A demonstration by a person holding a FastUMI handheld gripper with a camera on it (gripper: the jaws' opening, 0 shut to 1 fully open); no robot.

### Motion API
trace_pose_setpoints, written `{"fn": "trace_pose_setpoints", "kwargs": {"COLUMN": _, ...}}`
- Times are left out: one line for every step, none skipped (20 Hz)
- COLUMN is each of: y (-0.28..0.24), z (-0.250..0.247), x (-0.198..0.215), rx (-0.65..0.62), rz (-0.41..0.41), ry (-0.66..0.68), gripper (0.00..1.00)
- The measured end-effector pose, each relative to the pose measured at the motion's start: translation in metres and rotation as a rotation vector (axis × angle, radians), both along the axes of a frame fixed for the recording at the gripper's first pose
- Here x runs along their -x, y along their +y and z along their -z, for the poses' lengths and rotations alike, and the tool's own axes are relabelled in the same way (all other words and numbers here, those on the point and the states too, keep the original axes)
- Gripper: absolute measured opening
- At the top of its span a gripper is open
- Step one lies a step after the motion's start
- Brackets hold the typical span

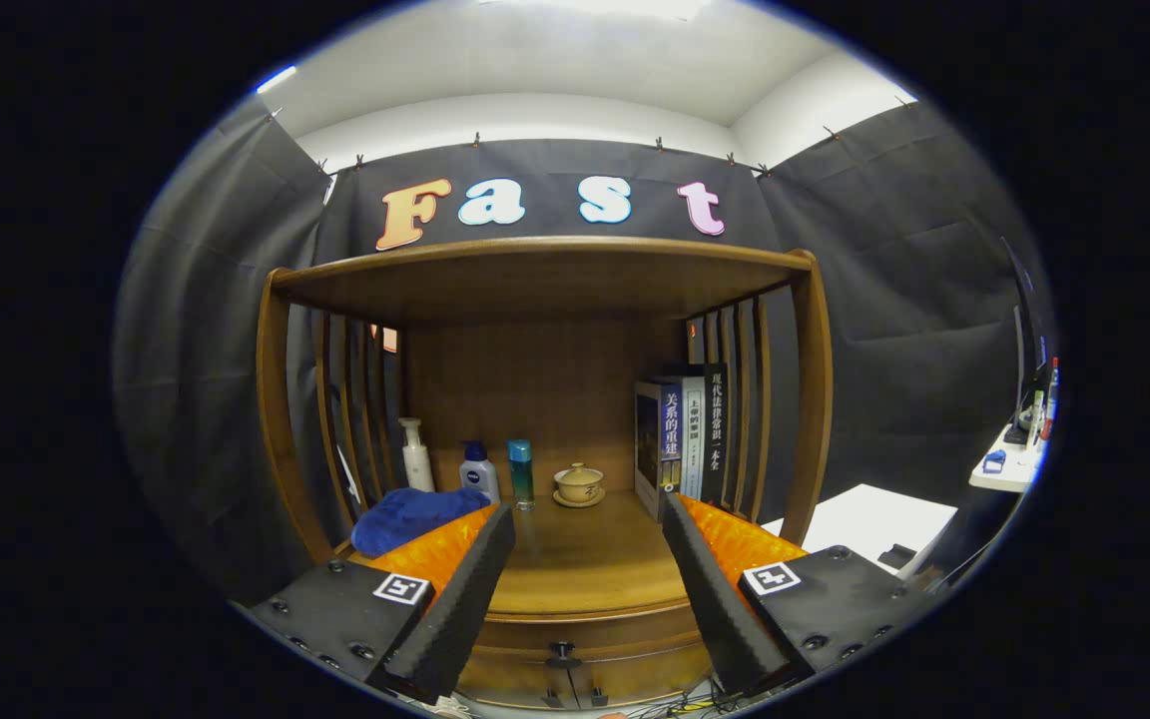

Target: Pull open the drawer, take out the items inside it, and place them on the countertop above the cabinet.

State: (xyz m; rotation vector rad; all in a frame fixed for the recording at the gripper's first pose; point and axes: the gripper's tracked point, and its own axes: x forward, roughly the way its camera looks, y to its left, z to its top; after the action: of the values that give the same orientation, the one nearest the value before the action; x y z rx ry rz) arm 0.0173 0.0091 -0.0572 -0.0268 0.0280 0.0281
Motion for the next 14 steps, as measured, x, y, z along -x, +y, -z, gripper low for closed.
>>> {"fn": "trace_pose_setpoints", "kwargs": {"y": -0.001, "z": 0.006, "x": -0.003, "rx": 0.0, "rz": 0.002, "ry": -0.001, "gripper": 0.98}}
{"fn": "trace_pose_setpoints", "kwargs": {"y": -0.002, "z": 0.013, "x": -0.004, "rx": 0.002, "rz": 0.004, "ry": -0.003, "gripper": 0.98}}
{"fn": "trace_pose_setpoints", "kwargs": {"y": -0.003, "z": 0.022, "x": -0.007, "rx": 0.006, "rz": 0.007, "ry": -0.003, "gripper": 0.98}}
{"fn": "trace_pose_setpoints", "kwargs": {"y": -0.004, "z": 0.029, "x": -0.009, "rx": 0.01, "rz": 0.007, "ry": -0.003, "gripper": 0.98}}
{"fn": "trace_pose_setpoints", "kwargs": {"y": -0.003, "z": 0.038, "x": -0.012, "rx": 0.007, "rz": 0.002, "ry": -0.004, "gripper": 0.98}}
{"fn": "trace_pose_setpoints", "kwargs": {"y": -0.001, "z": 0.046, "x": -0.012, "rx": -0.005, "rz": -0.009, "ry": -0.007, "gripper": 0.98}}
{"fn": "trace_pose_setpoints", "kwargs": {"y": 0.0, "z": 0.054, "x": -0.014, "rx": -0.02, "rz": -0.024, "ry": -0.009, "gripper": 0.99}}
{"fn": "trace_pose_setpoints", "kwargs": {"y": 0.001, "z": 0.061, "x": -0.016, "rx": -0.035, "rz": -0.031, "ry": -0.012, "gripper": 0.99}}
{"fn": "trace_pose_setpoints", "kwargs": {"y": -0.002, "z": 0.068, "x": -0.018, "rx": -0.041, "rz": -0.031, "ry": -0.013, "gripper": 0.98}}
{"fn": "trace_pose_setpoints", "kwargs": {"y": -0.005, "z": 0.077, "x": -0.02, "rx": -0.039, "rz": -0.027, "ry": -0.014, "gripper": 0.98}}
{"fn": "trace_pose_setpoints", "kwargs": {"y": -0.009, "z": 0.086, "x": -0.023, "rx": -0.031, "rz": -0.024, "ry": -0.014, "gripper": 0.98}}
{"fn": "trace_pose_setpoints", "kwargs": {"y": -0.011, "z": 0.096, "x": -0.025, "rx": -0.022, "rz": -0.023, "ry": -0.012, "gripper": 0.98}}
{"fn": "trace_pose_setpoints", "kwargs": {"y": -0.011, "z": 0.107, "x": -0.026, "rx": -0.022, "rz": -0.026, "ry": -0.005, "gripper": 0.98}}
{"fn": "trace_pose_setpoints", "kwargs": {"y": -0.012, "z": 0.121, "x": -0.026, "rx": -0.023, "rz": -0.029, "ry": 0.006, "gripper": 0.98}}
